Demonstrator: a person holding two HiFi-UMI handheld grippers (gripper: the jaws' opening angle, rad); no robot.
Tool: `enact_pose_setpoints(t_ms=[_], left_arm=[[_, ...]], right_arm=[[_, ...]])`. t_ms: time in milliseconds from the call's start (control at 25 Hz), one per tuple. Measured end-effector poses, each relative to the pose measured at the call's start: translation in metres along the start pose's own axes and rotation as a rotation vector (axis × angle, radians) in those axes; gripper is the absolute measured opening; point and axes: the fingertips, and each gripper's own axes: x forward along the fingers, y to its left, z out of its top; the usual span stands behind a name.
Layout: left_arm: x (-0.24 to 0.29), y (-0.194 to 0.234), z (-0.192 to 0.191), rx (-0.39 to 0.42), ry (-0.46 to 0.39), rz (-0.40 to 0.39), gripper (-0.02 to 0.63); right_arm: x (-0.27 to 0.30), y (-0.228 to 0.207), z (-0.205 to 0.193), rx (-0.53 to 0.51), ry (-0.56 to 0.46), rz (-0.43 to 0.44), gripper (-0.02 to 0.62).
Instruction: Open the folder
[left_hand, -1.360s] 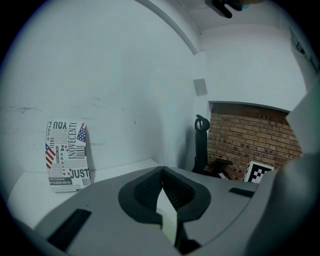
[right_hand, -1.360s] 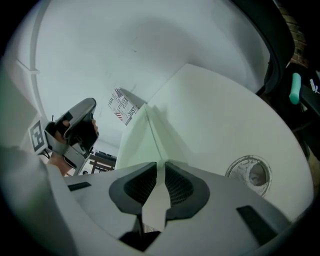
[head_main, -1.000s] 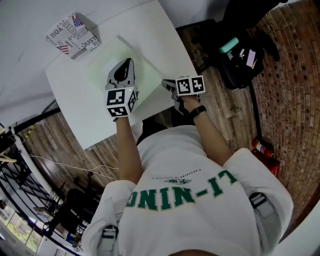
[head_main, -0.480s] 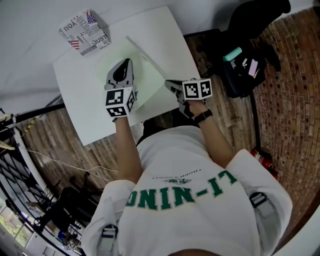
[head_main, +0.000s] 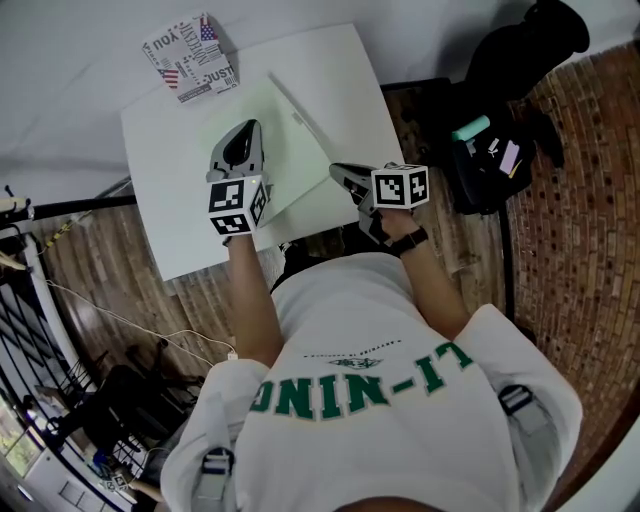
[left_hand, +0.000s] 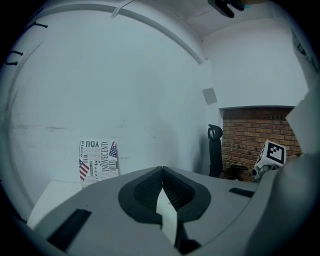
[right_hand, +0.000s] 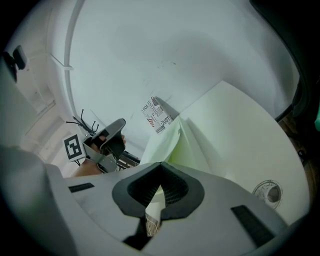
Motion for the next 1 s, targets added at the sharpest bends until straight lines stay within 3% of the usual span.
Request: enact_pose_setpoints(t_ms=[240,720,1000], left_arm=[[-0.009,0.006,-0.001,-0.007,-0.002,0.033,0.014],[-0.013,0.007,-0.007,-0.008,0.014,0.064,0.014],[-0.015,0.012,-0.007,-0.012,0.013,0.081,0.014]], right_arm=[[0.001,0.018,0.002,0.011,-0.009,0.089,0.012],[0.009,0.013,0.011,-0.044,0.033,0.052,0.012],[0.012,0.033,0.018,-0.028,0.037,0.139,0.012]])
